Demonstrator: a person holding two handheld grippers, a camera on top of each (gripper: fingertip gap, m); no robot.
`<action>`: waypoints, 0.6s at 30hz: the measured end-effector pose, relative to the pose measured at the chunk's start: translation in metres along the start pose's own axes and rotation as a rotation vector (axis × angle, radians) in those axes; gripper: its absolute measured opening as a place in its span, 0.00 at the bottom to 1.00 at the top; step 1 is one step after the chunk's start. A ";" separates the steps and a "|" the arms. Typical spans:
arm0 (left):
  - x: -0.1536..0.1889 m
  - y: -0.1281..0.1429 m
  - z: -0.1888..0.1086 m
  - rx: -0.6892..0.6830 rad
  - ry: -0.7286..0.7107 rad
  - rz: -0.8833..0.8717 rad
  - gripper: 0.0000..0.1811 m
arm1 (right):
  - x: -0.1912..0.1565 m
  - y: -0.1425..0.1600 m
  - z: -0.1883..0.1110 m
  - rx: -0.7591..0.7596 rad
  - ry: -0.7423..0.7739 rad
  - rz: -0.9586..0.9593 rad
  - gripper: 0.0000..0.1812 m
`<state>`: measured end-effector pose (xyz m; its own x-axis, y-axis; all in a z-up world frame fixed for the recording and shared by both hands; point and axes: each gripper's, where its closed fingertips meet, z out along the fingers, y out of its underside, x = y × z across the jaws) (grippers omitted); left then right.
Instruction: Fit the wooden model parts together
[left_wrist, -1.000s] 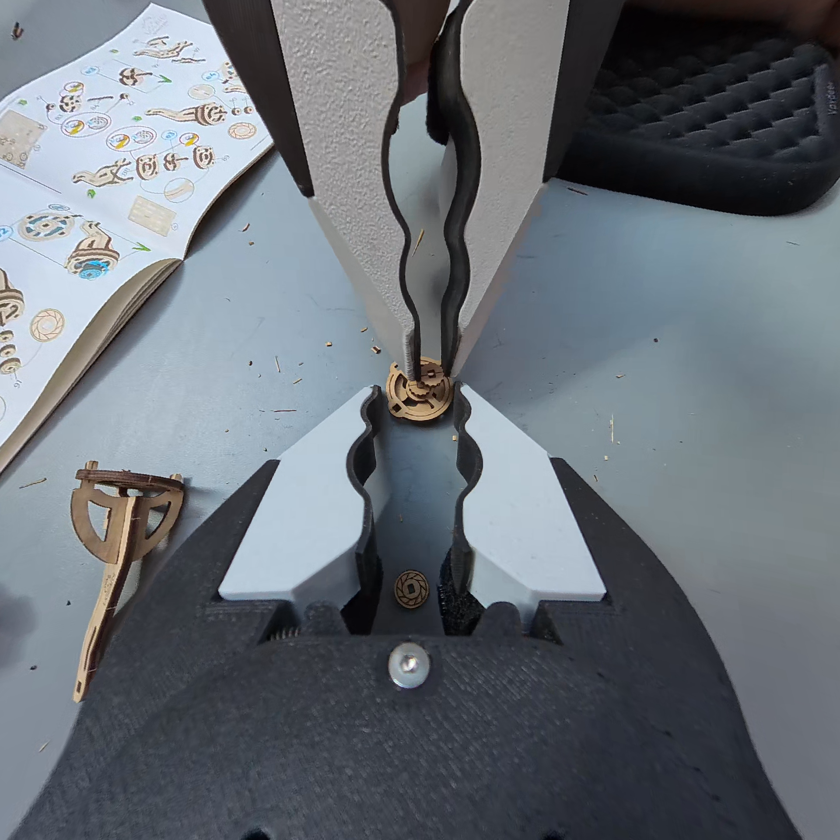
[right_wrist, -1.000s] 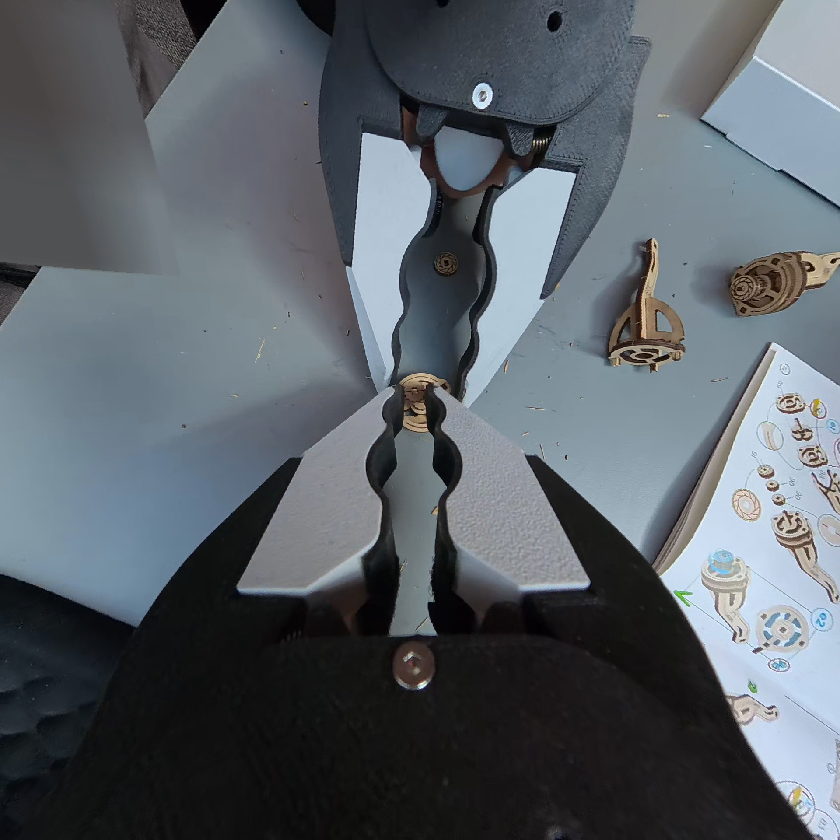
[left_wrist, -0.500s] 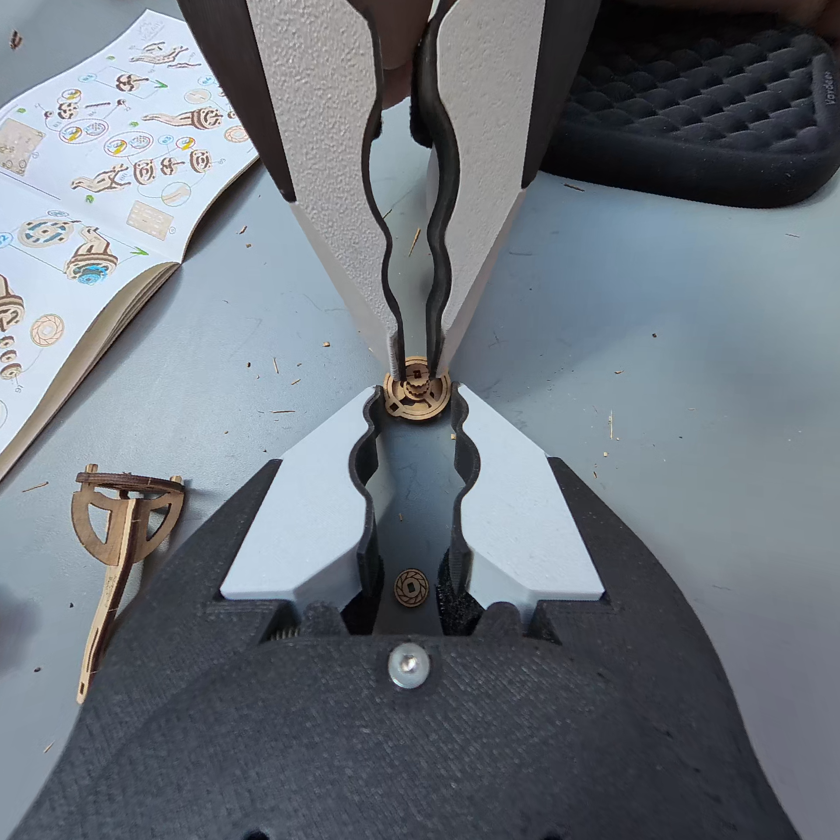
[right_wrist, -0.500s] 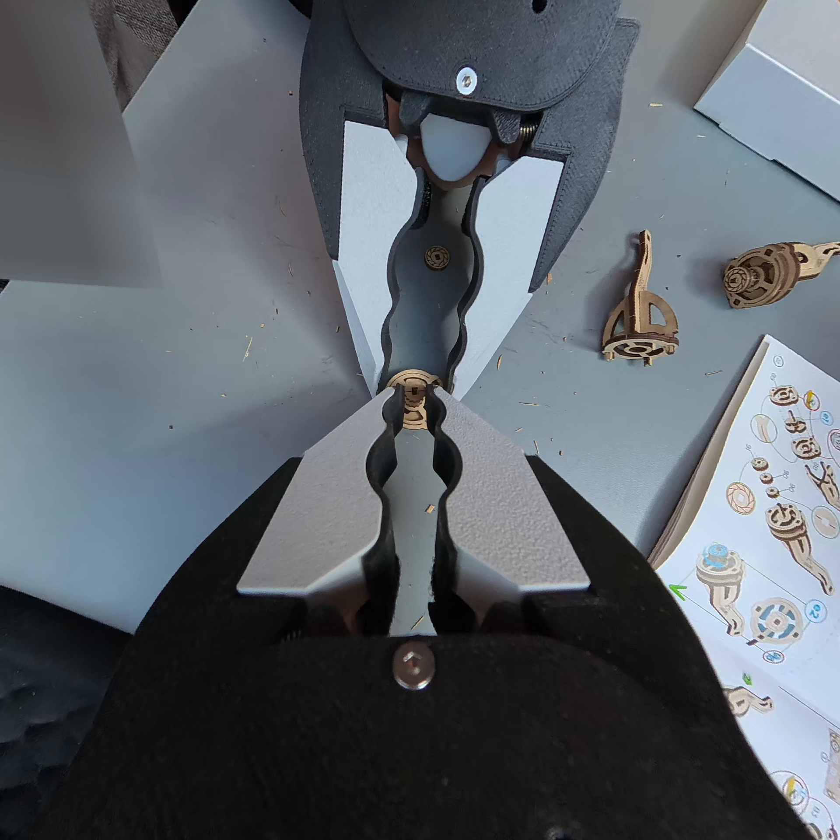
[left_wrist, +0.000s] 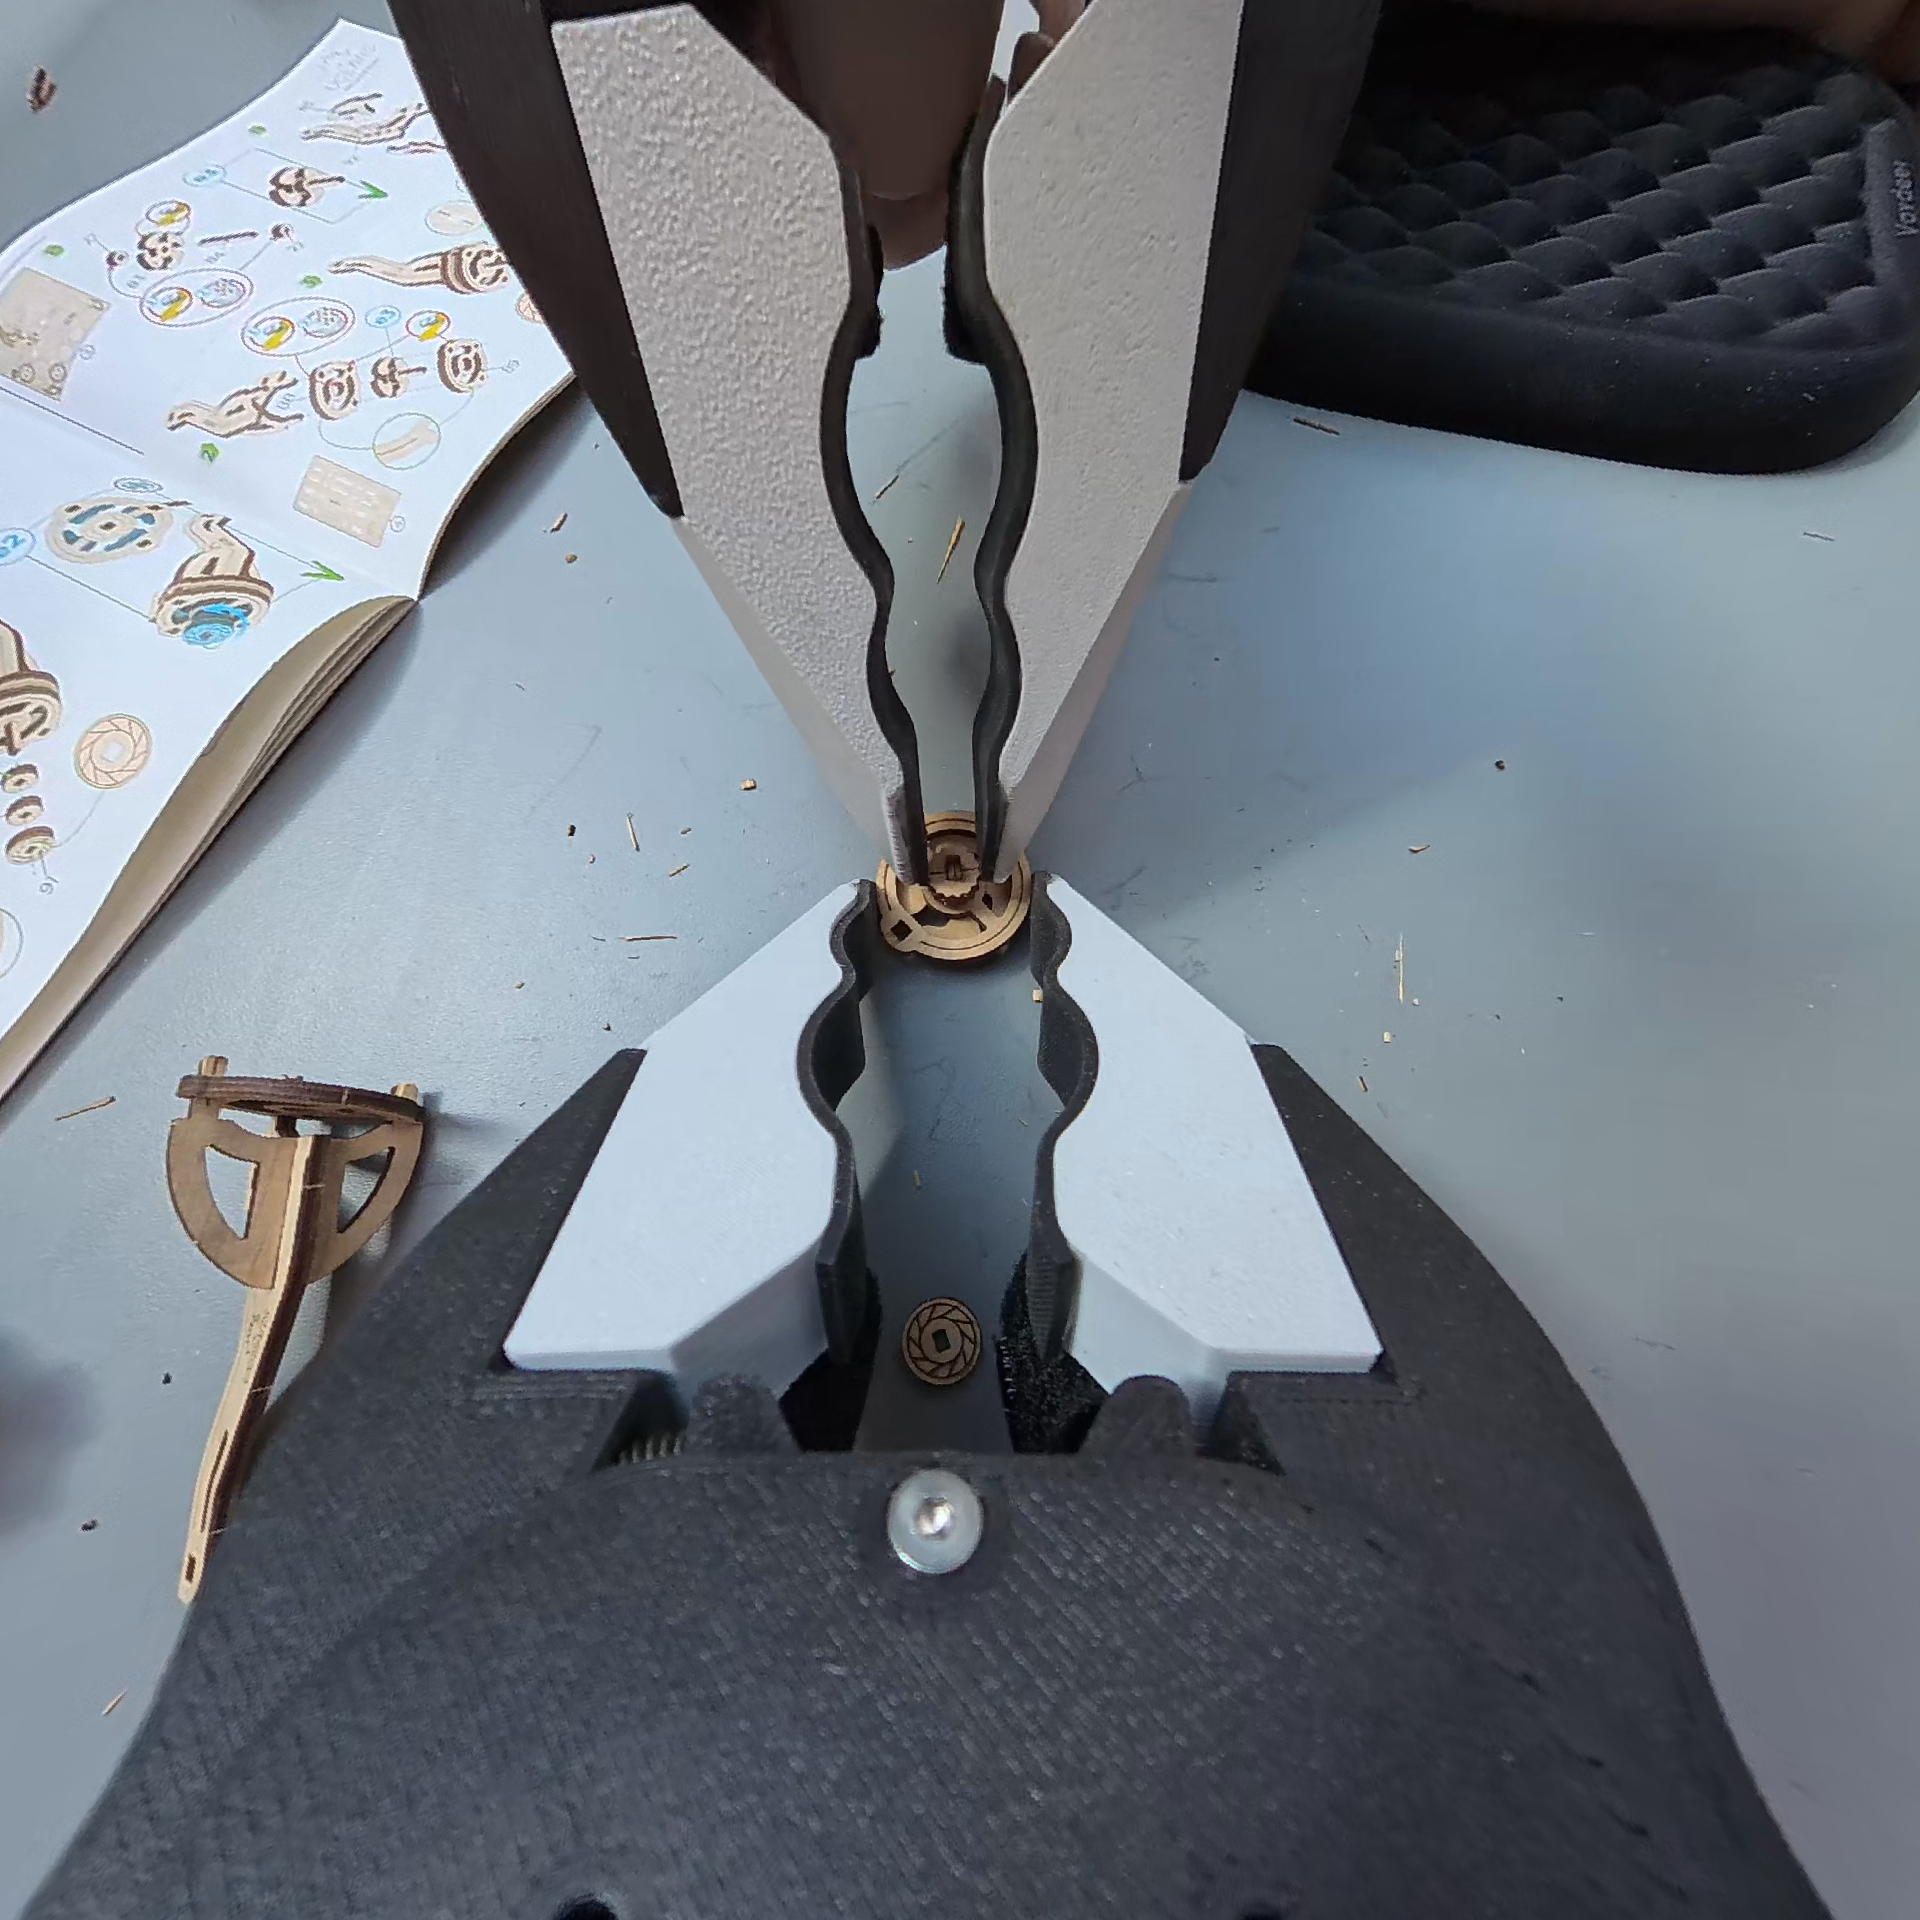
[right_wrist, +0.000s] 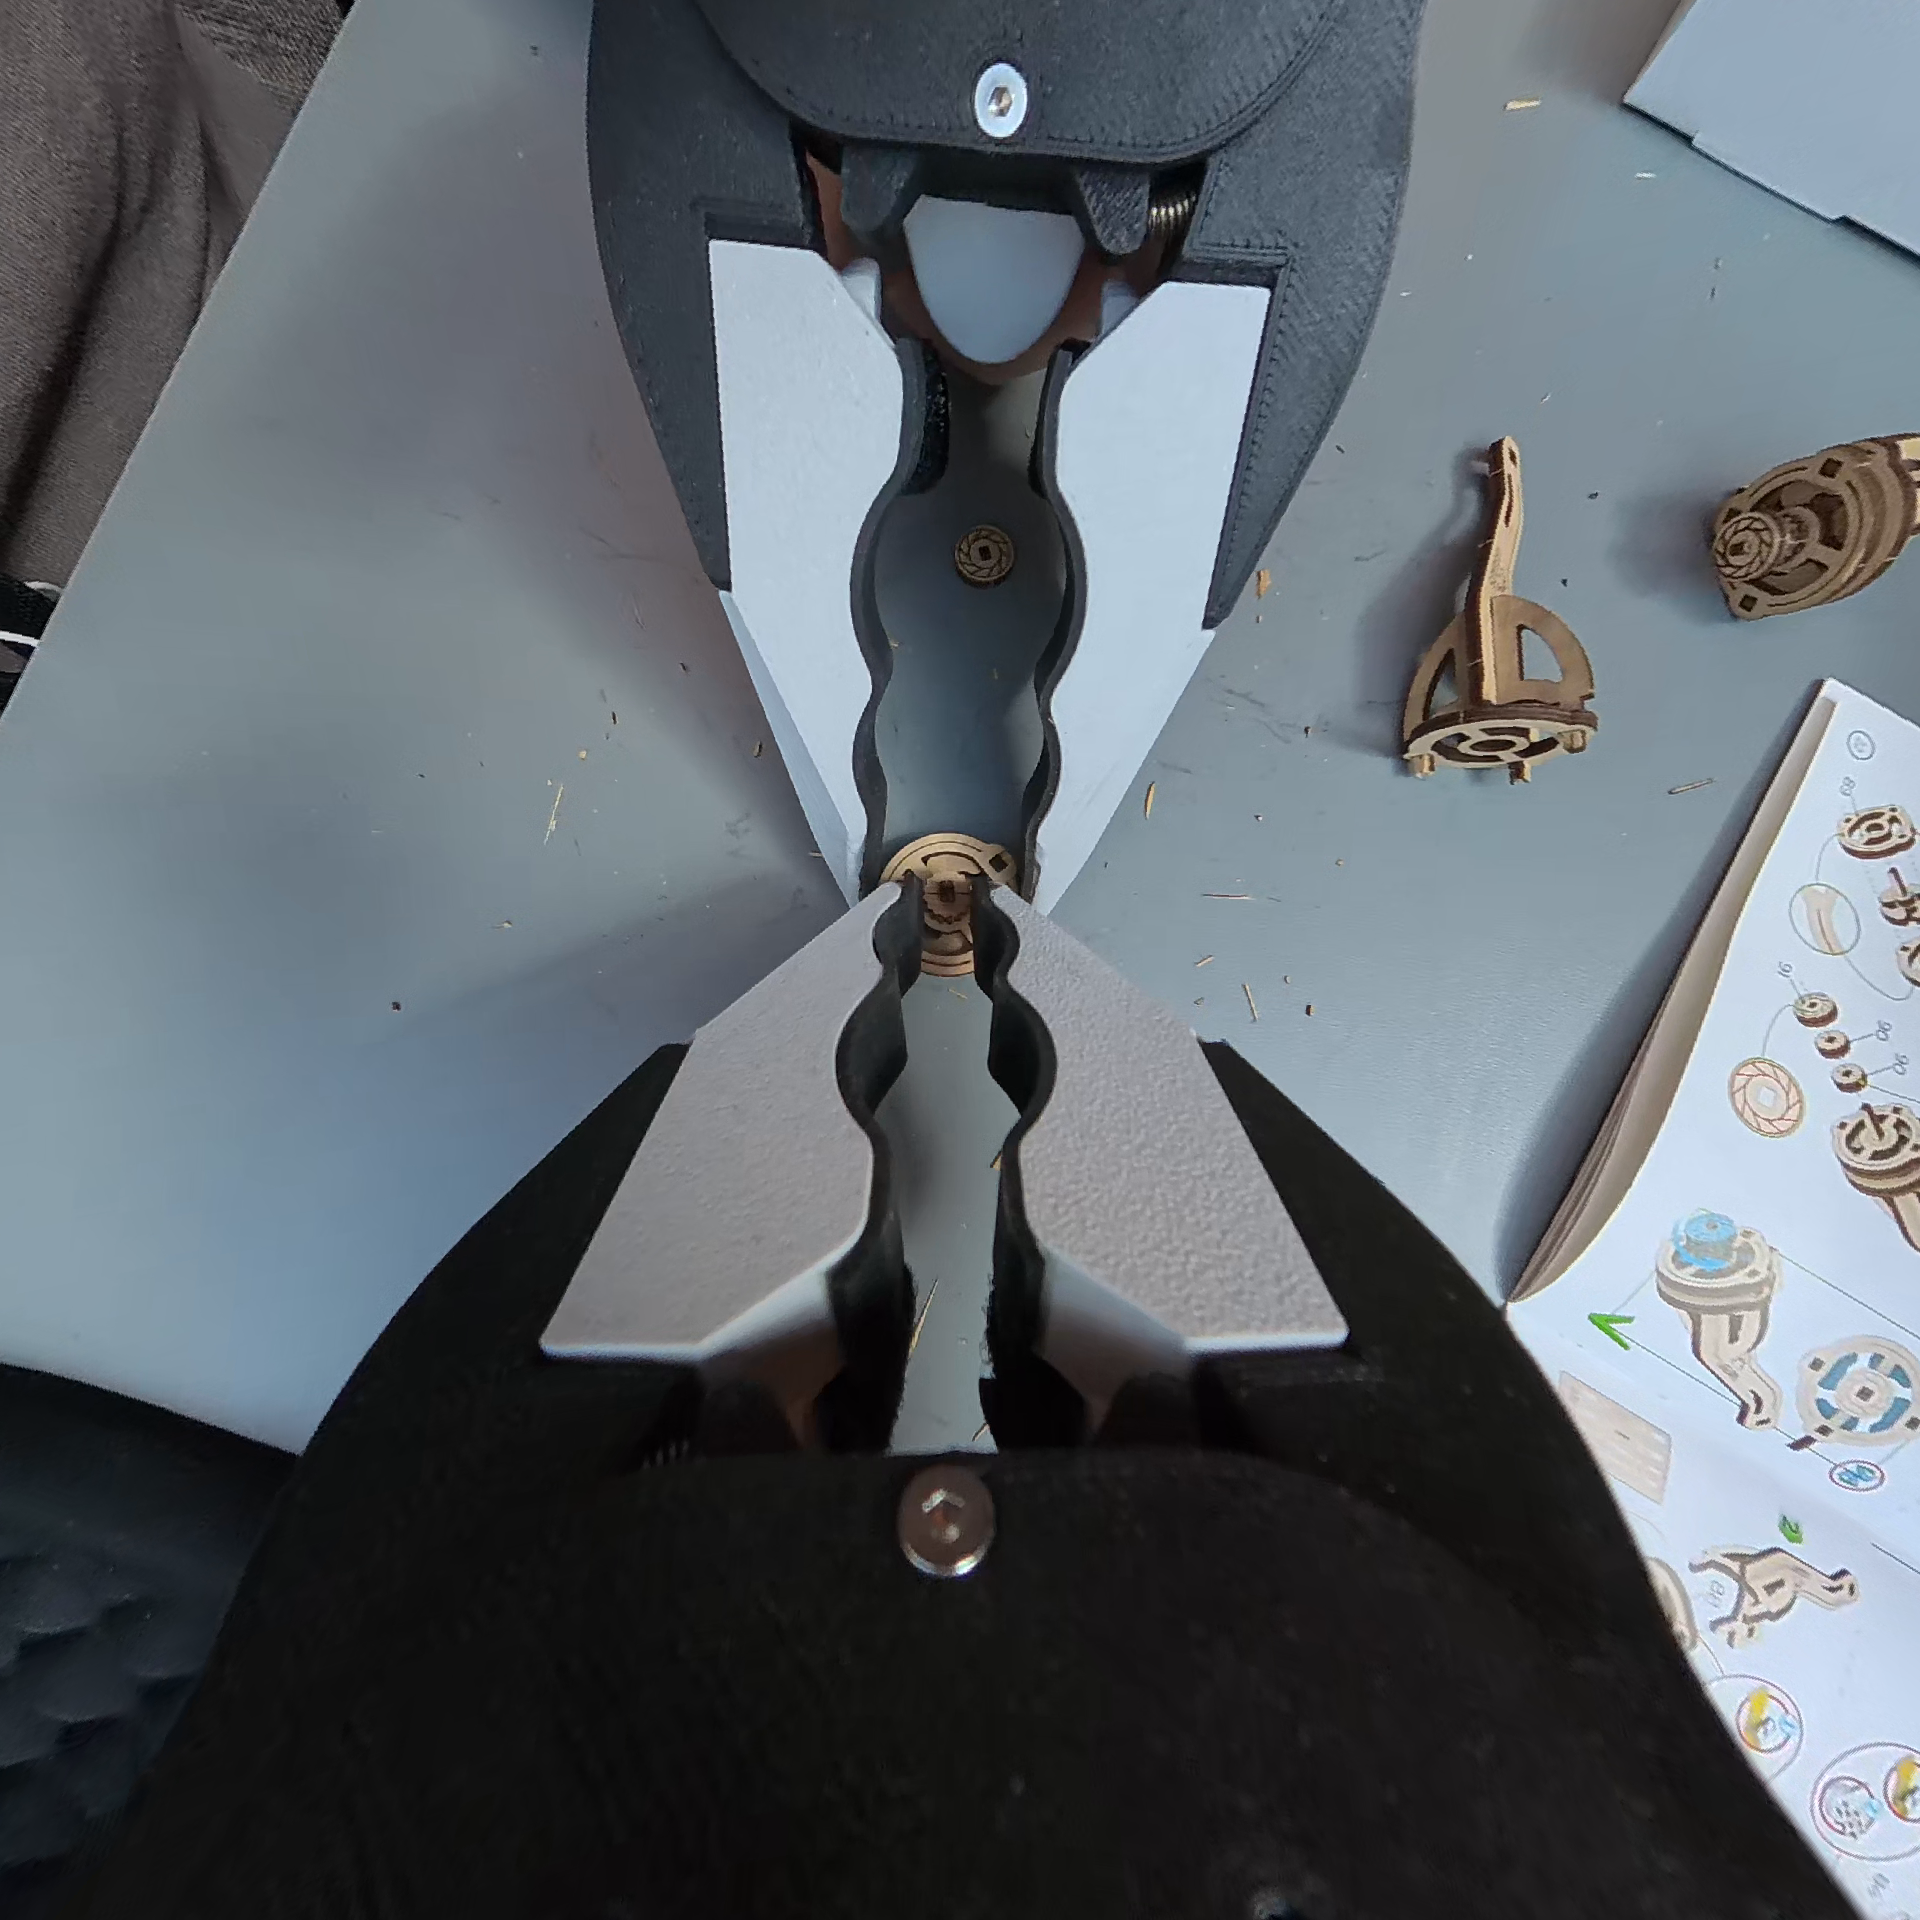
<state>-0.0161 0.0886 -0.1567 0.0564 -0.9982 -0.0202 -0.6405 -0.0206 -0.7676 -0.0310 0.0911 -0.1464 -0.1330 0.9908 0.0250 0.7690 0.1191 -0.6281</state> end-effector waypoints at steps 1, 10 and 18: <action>0.000 0.000 0.000 0.000 -0.001 0.001 0.15 | 0.000 0.000 0.000 0.004 0.001 0.004 0.04; -0.001 0.000 -0.001 0.005 -0.009 -0.010 0.15 | 0.001 0.000 -0.003 0.025 0.036 -0.023 0.06; -0.015 -0.004 -0.052 0.045 -0.114 0.069 0.20 | 0.005 -0.010 -0.020 0.193 0.058 -0.005 0.08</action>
<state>-0.0542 0.1005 -0.1205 0.1022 -0.9842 -0.1447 -0.6108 0.0527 -0.7900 -0.0273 0.0965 -0.1246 -0.0960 0.9929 0.0698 0.6334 0.1151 -0.7652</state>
